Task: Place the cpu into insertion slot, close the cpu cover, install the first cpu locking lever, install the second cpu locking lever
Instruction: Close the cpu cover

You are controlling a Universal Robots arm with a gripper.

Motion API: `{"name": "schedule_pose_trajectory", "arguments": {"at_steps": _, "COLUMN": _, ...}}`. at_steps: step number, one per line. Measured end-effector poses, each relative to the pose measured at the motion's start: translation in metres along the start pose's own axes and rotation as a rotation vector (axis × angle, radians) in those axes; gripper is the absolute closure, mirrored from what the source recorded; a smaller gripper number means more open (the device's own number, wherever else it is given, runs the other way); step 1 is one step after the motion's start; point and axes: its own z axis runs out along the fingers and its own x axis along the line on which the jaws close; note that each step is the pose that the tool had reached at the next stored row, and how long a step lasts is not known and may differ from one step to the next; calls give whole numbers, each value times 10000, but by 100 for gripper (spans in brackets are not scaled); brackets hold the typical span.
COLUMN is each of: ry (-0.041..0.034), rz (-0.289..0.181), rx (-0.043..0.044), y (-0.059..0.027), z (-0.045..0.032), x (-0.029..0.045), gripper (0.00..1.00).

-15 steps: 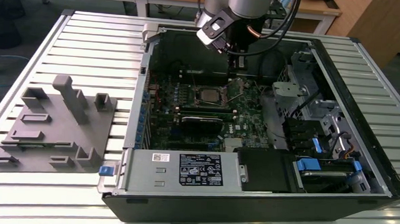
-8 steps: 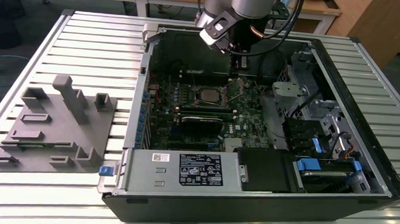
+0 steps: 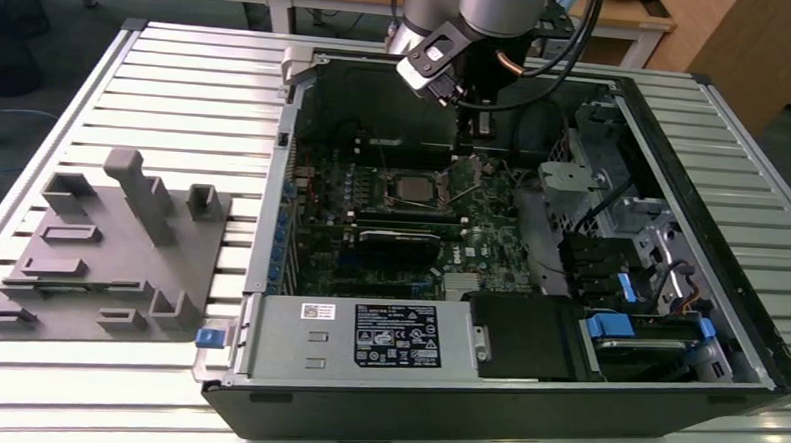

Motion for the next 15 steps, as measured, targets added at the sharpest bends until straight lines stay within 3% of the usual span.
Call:
{"name": "schedule_pose_trajectory", "arguments": {"at_steps": 7, "ry": 0, "rz": 0, "rx": 0, "y": 32, "z": 2, "x": 0, "gripper": 90}}
{"name": "schedule_pose_trajectory", "arguments": {"at_steps": 15, "ry": 0, "rz": -1, "rx": 0, "y": 184, "z": 10, "x": 2, "gripper": 90}}
